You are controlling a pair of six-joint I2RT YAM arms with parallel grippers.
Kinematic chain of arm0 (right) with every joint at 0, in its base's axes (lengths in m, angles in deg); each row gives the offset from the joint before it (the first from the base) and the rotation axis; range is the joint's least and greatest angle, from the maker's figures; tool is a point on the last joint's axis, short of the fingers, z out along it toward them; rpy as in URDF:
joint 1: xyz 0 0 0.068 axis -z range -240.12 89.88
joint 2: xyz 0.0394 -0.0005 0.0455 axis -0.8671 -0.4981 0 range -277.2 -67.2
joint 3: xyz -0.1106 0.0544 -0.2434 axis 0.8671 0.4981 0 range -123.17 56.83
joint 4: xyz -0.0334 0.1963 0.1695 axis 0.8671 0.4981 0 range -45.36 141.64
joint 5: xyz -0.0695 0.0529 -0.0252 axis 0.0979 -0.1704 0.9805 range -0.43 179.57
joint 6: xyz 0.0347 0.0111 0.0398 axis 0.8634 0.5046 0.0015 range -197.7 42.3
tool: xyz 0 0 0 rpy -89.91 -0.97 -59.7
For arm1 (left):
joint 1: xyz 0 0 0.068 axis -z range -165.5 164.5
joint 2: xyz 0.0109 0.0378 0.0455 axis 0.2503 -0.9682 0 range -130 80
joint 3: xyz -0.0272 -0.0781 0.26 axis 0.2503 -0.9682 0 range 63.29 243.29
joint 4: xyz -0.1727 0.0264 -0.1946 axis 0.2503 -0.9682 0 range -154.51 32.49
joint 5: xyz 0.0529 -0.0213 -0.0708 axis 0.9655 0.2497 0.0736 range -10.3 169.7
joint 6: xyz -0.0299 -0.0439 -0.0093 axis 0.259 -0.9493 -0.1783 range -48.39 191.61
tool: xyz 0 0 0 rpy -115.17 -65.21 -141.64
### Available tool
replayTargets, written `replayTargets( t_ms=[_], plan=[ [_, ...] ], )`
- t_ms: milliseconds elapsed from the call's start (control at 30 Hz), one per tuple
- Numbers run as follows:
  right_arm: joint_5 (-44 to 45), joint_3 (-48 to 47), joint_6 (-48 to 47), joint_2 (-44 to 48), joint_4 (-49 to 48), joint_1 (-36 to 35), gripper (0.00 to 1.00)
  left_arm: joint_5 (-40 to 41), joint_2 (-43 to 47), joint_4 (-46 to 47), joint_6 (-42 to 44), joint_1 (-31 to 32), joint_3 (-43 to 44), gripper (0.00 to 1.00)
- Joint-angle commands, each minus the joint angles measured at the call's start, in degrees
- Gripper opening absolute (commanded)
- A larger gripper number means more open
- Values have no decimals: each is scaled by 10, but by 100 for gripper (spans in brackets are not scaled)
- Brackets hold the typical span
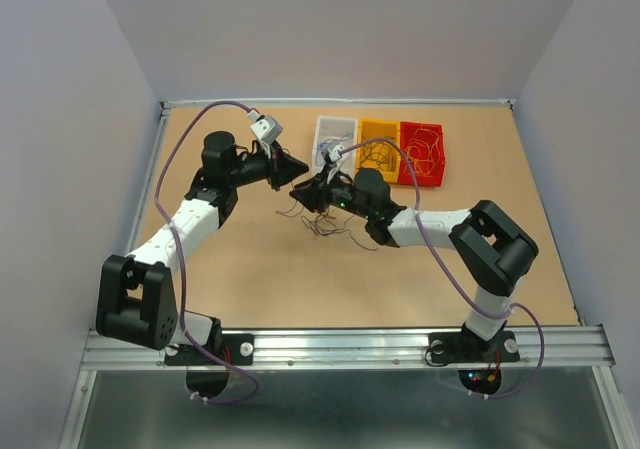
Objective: Untangle the cables
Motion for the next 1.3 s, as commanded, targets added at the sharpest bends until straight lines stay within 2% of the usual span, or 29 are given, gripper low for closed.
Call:
replayTargets(
  t_ms=[0, 67, 133, 200, 300, 333, 367, 433, 467, 500, 633, 900, 1133, 1267],
  plan=[
    [-4, -18, 2, -7, -42, -5, 35, -23, -2, 30, -8, 2, 20, 0],
    [-8, -20, 4, -10, -42, -5, 34, -26, -4, 29, -10, 2, 20, 0],
    [-11, -24, 7, -14, -44, -5, 22, -31, -5, 32, -11, 2, 20, 0],
    [-16, -25, 11, -16, -46, -5, 18, -35, -6, 33, -12, 2, 20, 0],
    [-23, -21, 20, -14, -52, -5, 1, -47, -6, 35, -9, 2, 20, 0],
    [-26, -14, 22, -9, -53, -5, 0, -52, -2, 35, -3, 2, 18, 4],
    [-29, -8, 22, -1, -55, -6, 1, -56, 1, 35, 6, -1, 17, 18],
    [-30, 7, 25, 17, -60, -5, 1, -56, 20, 41, 16, -5, 6, 37],
    [-27, 24, 27, 39, -60, -5, 1, -58, 29, 47, 19, -7, 0, 53],
    [-11, 32, 28, 53, -60, -5, 0, -58, 38, 57, 19, -11, -8, 60],
    [72, 64, 29, 146, -28, -5, 1, -40, 110, 135, 9, -23, -65, 97],
    [220, 11, 40, 305, 112, -5, 1, -45, 176, 228, -2, -28, -134, 99],
    [213, -67, 62, 346, 160, -5, 1, -101, 155, 288, 9, -14, -149, 99],
    [196, -135, 92, 336, 179, -5, 0, -80, 118, 288, 35, 16, -149, 98]
  ],
)
